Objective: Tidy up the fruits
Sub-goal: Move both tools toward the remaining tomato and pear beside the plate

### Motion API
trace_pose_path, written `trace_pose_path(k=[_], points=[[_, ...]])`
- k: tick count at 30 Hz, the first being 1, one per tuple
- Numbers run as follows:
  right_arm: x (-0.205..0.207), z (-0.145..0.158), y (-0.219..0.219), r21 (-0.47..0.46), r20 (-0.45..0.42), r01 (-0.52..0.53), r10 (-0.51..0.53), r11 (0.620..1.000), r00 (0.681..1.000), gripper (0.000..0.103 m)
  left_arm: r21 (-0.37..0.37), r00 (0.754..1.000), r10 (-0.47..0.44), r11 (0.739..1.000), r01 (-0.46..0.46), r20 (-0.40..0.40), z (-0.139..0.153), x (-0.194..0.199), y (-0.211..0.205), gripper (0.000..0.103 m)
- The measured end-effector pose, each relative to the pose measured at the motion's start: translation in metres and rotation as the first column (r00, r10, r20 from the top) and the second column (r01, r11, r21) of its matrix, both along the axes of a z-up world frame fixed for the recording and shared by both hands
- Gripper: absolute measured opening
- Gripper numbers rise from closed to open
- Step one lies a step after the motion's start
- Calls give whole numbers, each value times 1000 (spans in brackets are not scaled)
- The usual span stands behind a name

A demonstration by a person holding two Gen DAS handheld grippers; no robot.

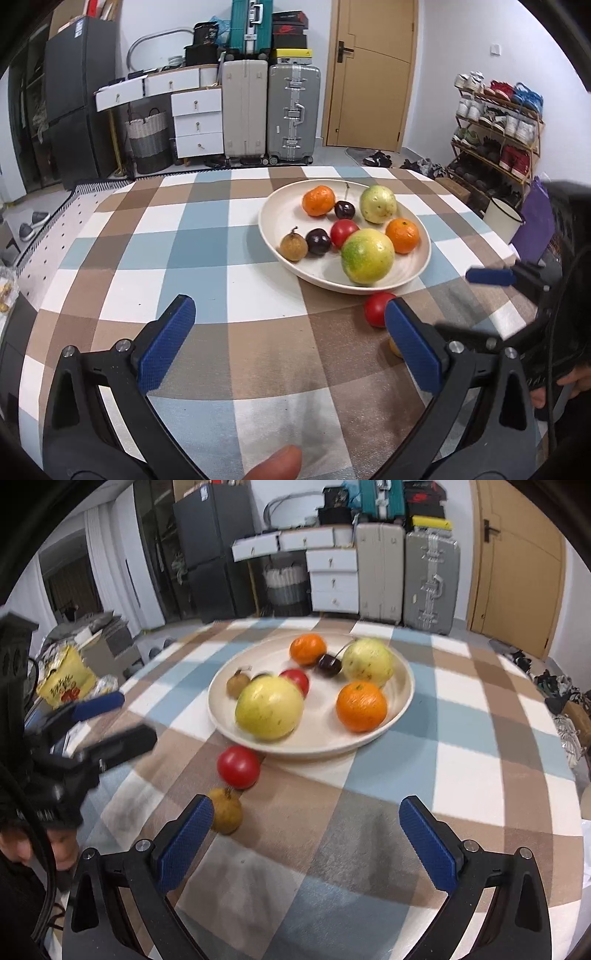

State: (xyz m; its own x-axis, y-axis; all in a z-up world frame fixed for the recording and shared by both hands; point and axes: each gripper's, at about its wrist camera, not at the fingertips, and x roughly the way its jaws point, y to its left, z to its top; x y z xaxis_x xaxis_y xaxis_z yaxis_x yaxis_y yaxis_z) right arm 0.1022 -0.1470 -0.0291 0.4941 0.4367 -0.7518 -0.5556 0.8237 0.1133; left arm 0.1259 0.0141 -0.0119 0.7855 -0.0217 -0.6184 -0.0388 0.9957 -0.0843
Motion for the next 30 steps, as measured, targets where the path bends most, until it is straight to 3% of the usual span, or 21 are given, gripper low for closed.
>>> trace_pose_path(k=[3,8,10,17,25,30], points=[[-2,-4,8,-10,-32,-39,39,999,999,102,-15,1000,12,1000,-12,-2,1,1,5,102],[-8,-8,23,-52,-15,-77,77,996,997,97,-14,1000,18,1000,-18,-6,0,1,7,102],[-9,-8,28,-64,-13,-92,91,994,996,83,-15,1000,15,1000,-15,-9,0,0,7,102],[-16,-14,41,-92,-14,-148,148,985,989,60,-21,1000,20,1000,-20,-21,-3,3,8,102],[-18,-12,43,-60,-15,-189,188,980,982,32,-22,999,19,1000,-19,-26,-4,3,8,102],[-24,-11,45,-55,-9,-222,221,974,975,27,-21,999,18,1000,-19,-27,-5,3,7,102]])
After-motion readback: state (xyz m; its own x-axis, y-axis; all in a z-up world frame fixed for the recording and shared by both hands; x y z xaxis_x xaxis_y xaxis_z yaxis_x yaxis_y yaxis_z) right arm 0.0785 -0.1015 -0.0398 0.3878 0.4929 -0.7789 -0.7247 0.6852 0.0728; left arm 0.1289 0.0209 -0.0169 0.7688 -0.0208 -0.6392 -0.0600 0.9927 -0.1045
